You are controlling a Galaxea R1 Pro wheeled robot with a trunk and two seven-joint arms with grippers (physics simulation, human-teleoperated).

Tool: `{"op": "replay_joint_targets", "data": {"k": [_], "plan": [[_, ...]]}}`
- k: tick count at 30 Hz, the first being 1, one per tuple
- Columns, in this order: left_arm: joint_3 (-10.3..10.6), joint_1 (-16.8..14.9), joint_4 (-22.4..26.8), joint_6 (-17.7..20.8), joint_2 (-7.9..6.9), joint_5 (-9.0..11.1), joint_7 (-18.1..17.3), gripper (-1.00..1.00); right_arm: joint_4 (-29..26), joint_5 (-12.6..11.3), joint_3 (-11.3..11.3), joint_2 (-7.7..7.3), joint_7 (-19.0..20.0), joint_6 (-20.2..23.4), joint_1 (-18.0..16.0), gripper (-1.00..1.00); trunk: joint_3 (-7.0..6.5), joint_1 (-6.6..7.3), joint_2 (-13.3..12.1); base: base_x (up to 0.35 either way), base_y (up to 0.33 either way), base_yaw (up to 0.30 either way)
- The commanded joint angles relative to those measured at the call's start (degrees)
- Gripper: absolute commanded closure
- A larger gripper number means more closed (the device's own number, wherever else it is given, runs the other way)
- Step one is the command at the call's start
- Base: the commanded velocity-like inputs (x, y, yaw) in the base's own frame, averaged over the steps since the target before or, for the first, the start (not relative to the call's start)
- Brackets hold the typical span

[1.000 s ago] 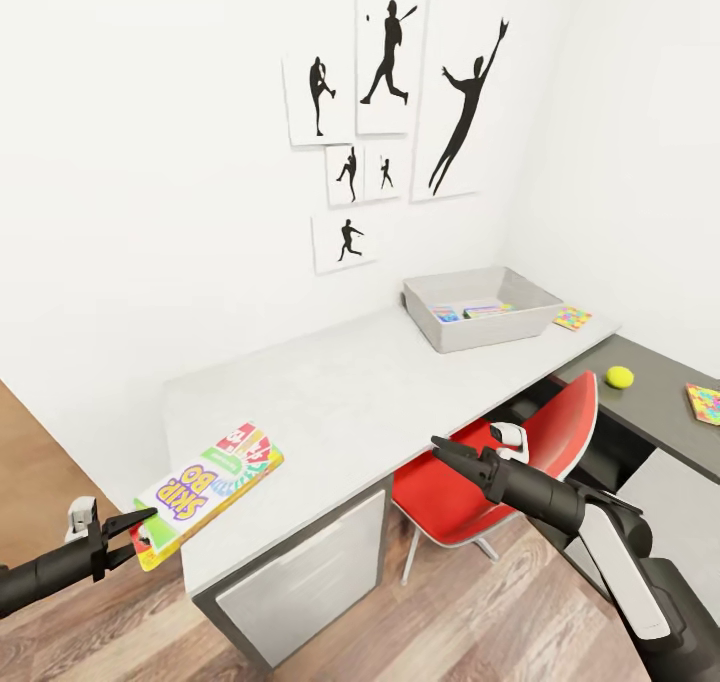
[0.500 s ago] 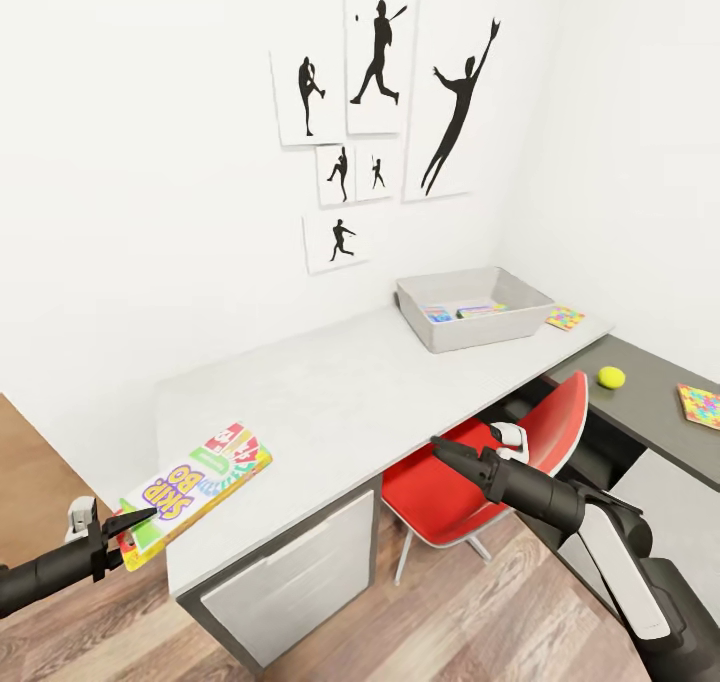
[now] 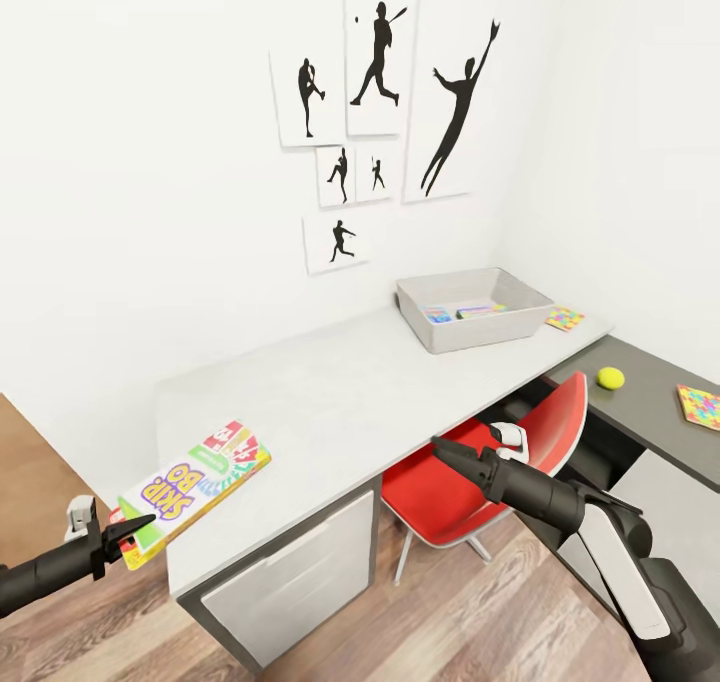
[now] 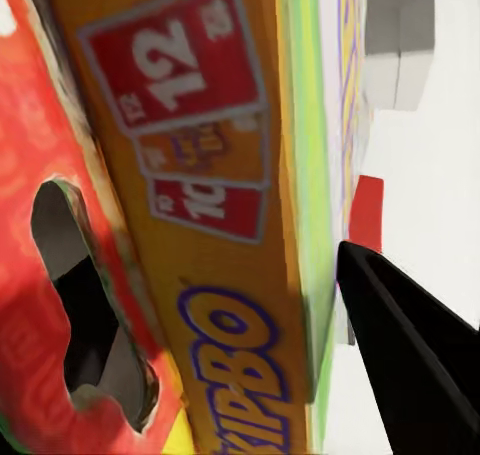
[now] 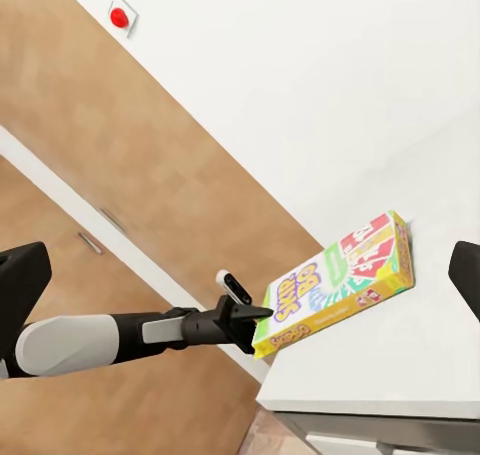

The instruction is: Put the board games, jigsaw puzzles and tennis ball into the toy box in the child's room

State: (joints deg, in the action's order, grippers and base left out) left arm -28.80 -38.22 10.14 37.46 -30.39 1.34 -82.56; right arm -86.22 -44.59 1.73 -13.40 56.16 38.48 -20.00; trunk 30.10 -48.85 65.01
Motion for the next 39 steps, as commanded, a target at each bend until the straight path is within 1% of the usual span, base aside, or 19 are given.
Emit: {"op": "replay_joint_targets", "data": {"k": [1, 11, 16, 19, 21, 22, 24, 26, 28, 30, 31, 33, 36, 38, 39], "plan": [[0.6, 0.0, 0.0, 0.4, -0.02, -0.1, -0.1, 1.0, 0.0, -0.4, 0.1, -0.04, -0.1, 0.4, 0.0, -1.0, -0.13, 0.22, -0.4, 0.0, 0.0, 0.0], [0.7, 0.0, 0.1, 0.8, -0.19, -0.1, -0.4, 1.0, 0.0, -0.4, 0.1, -0.04, -0.1, 0.4, 0.0, -1.0, -1.92, 2.42, -4.4, 0.0, 0.0, 0.0], [0.7, -0.1, 1.7, 1.5, -0.63, -0.1, -1.3, 1.0, 0.0, -0.4, 0.1, -0.04, -0.1, 0.4, 0.0, -1.0, -1.92, 2.42, -4.4, 0.0, 0.0, 0.0], [1.0, -0.1, 4.1, 2.4, -0.67, -0.1, -4.5, 1.0, 0.0, -0.4, 0.1, -0.04, -0.1, 0.3, 0.0, -1.0, -2.46, 3.08, -5.6, 0.0, 0.0, 0.0], [1.6, -0.1, 5.3, 2.6, -0.7, -0.2, -6.5, 1.0, 0.0, -0.4, 0.1, -0.04, -0.1, 0.3, 0.0, -1.0, -2.82, 3.52, -6.4, 0.0, 0.0, 0.0], [2.3, -0.1, 6.0, 2.7, -0.74, -0.2, -7.4, 1.0, 0.0, -0.4, 0.1, -0.04, -0.1, 0.3, 0.0, -1.0, -3.0, 3.74, -6.8, 0.0, 0.0, 0.0], [3.3, -0.1, 7.0, 2.9, -0.82, -0.2, -7.4, 1.0, 0.0, -0.4, 0.1, -0.04, -0.1, 0.3, 0.0, -1.0, -3.36, 4.18, -7.6, 0.0, 0.0, 0.0], [3.9, -0.1, 8.6, 3.9, -0.86, -0.1, -7.4, 1.0, -0.1, -0.4, 0.2, -0.04, -0.1, 0.1, 0.0, -1.0, -3.72, 4.62, -8.4, 0.0, 0.0, 0.0], [4.3, -0.1, 12.3, 7.4, -0.76, -0.1, -7.4, 1.0, -0.2, -0.4, 0.2, -0.04, 0.0, 0.0, 0.0, -1.0, -4.08, 5.06, -9.2, 0.0, 0.0, 0.0], [4.4, -0.1, 14.9, 9.6, -0.7, -0.1, -7.4, 1.0, -0.2, -0.4, 0.2, -0.04, 0.0, 0.0, 0.0, -1.0, -4.44, 5.49, -10.0, 0.0, 0.0, 0.0], [4.6, 0.0, 17.6, 11.4, -0.65, 0.0, -7.4, 1.0, -0.2, -0.4, 0.2, -0.04, 0.0, 0.0, 0.0, -1.0, -4.61, 5.71, -10.4, 0.0, 0.0, 0.0], [4.8, 0.2, 21.0, 13.3, -0.57, 0.1, -7.4, 1.0, -0.2, -0.4, 0.2, -0.04, -0.1, 0.0, 0.0, -1.0, -4.97, 6.15, -11.2, 0.0, 0.0, 0.0], [5.6, 0.4, 23.0, 14.2, -0.47, 0.1, -7.4, 1.0, -0.3, -0.4, 0.2, -0.04, -0.1, 0.0, 0.0, -1.0, -5.51, 6.81, -12.4, 0.0, 0.0, 0.0], [7.5, 0.5, 24.4, 14.8, -0.35, 0.2, -7.4, 1.0, -0.3, -0.4, 0.2, -0.03, -0.1, 0.2, 0.0, -1.0, -5.87, 7.25, -13.2, 0.0, 0.0, 0.0], [8.0, 0.5, 24.7, 14.9, -0.34, 0.2, -7.4, 1.0, -0.3, -0.4, 0.2, -0.02, -0.1, 0.2, 0.0, -1.0, -6.05, 7.47, -13.6, 0.0, 0.0, 0.0]]}}
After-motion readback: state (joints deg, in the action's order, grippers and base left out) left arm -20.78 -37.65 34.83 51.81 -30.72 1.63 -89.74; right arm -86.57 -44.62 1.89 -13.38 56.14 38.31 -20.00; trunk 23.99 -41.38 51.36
